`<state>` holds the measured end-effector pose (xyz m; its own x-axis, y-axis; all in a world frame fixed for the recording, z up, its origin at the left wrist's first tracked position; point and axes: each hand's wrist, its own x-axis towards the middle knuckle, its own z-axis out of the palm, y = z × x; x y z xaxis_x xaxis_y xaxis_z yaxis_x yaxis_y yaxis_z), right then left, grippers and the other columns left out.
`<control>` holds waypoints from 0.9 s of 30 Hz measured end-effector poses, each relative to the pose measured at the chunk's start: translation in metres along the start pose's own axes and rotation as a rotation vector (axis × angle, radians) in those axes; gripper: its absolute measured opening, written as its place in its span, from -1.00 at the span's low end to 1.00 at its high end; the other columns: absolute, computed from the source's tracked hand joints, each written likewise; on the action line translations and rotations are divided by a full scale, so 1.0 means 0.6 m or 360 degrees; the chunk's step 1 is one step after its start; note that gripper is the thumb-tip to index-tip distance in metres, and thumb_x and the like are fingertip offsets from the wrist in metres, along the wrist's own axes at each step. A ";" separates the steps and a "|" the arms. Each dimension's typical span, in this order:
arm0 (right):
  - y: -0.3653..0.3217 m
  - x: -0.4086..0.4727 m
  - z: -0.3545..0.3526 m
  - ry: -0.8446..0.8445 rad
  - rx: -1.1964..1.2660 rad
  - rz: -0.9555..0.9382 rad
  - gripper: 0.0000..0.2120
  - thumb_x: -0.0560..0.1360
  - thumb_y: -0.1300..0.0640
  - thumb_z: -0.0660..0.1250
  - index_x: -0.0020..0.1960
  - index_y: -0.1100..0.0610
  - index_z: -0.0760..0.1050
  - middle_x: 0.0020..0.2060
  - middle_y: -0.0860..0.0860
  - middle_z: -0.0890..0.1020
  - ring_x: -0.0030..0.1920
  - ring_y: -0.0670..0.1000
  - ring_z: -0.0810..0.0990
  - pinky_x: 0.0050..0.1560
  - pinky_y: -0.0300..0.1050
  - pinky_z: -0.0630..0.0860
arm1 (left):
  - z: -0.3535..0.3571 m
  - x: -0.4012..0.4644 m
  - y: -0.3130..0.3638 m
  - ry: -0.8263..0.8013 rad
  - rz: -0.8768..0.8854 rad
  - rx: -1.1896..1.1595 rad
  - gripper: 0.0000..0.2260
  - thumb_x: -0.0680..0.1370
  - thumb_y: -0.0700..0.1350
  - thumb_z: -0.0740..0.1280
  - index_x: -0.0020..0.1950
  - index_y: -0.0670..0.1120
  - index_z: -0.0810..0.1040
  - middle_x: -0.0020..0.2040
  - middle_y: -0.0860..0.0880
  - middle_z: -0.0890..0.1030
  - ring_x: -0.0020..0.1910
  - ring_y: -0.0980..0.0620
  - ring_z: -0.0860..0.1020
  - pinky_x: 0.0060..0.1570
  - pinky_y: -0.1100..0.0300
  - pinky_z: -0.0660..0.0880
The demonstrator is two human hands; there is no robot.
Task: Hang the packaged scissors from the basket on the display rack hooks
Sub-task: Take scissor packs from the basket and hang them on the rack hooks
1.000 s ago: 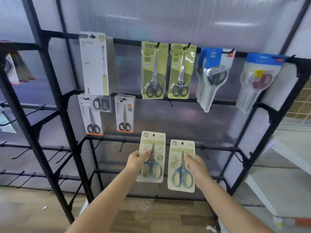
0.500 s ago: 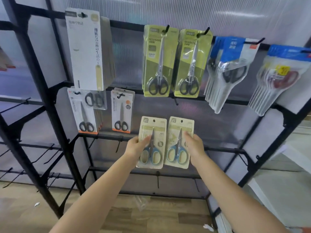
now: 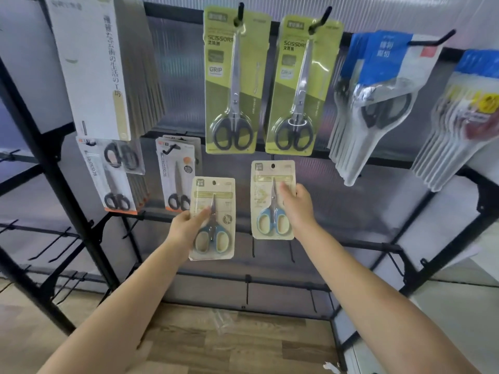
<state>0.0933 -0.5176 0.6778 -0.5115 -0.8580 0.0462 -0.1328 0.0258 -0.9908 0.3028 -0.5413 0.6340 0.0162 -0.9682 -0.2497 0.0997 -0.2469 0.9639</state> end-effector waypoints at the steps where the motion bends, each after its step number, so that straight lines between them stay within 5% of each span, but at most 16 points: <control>1: 0.002 0.002 0.001 -0.0002 0.0000 -0.0017 -0.84 0.55 0.03 0.25 0.02 0.13 0.46 -0.15 -0.08 0.57 -0.14 -0.10 0.55 -0.25 -0.24 0.43 | 0.001 0.001 -0.001 0.0003 0.0002 -0.0005 -0.91 0.53 -0.07 0.37 -0.08 -0.08 0.55 -0.12 -0.06 0.63 -0.21 0.01 0.59 -0.22 0.16 0.52; 10: 0.030 0.029 -0.003 0.0029 -0.0068 -0.0089 -0.84 0.55 0.02 0.25 -0.06 0.12 0.45 -0.20 -0.07 0.55 -0.15 -0.07 0.53 -0.15 -0.17 0.47 | -0.003 0.001 -0.013 0.0041 0.0013 -0.0002 -0.91 0.53 -0.06 0.35 -0.09 -0.07 0.56 -0.14 -0.03 0.63 -0.22 0.03 0.59 -0.27 0.20 0.48; 18: 0.021 0.076 0.024 0.0054 -0.0058 0.0046 -0.71 0.56 0.00 0.23 0.16 0.18 0.45 0.14 0.09 0.56 0.21 0.11 0.50 0.21 -0.02 0.43 | -0.005 0.003 -0.015 0.0095 -0.0003 0.0048 -0.89 0.51 -0.02 0.38 -0.09 -0.06 0.57 -0.11 -0.05 0.64 -0.17 -0.02 0.60 -0.18 0.13 0.53; 23: 0.009 0.103 0.028 0.0033 -0.0285 0.0051 -0.64 0.60 -0.03 0.16 0.25 0.20 0.40 0.24 0.10 0.51 0.22 0.13 0.49 -0.02 -0.15 0.35 | 0.003 -0.003 -0.011 0.0089 0.0007 0.0063 -0.87 0.53 -0.02 0.36 -0.05 -0.08 0.57 -0.10 -0.04 0.63 -0.16 0.00 0.59 -0.16 0.16 0.53; 27: -0.004 0.121 0.031 -0.0013 -0.0466 0.0092 -0.61 0.62 -0.05 0.08 0.30 0.20 0.35 0.29 0.10 0.47 0.26 0.15 0.46 0.07 -0.11 0.37 | 0.008 -0.005 -0.007 0.0077 0.0006 0.0089 -0.78 0.52 -0.01 0.36 0.05 -0.12 0.57 -0.06 -0.06 0.64 -0.11 -0.03 0.60 -0.05 0.10 0.54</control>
<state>0.0721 -0.5896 0.6811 -0.5187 -0.8549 -0.0115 -0.3433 0.2206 -0.9129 0.2977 -0.5377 0.6310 0.0646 -0.9663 -0.2490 0.0440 -0.2466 0.9681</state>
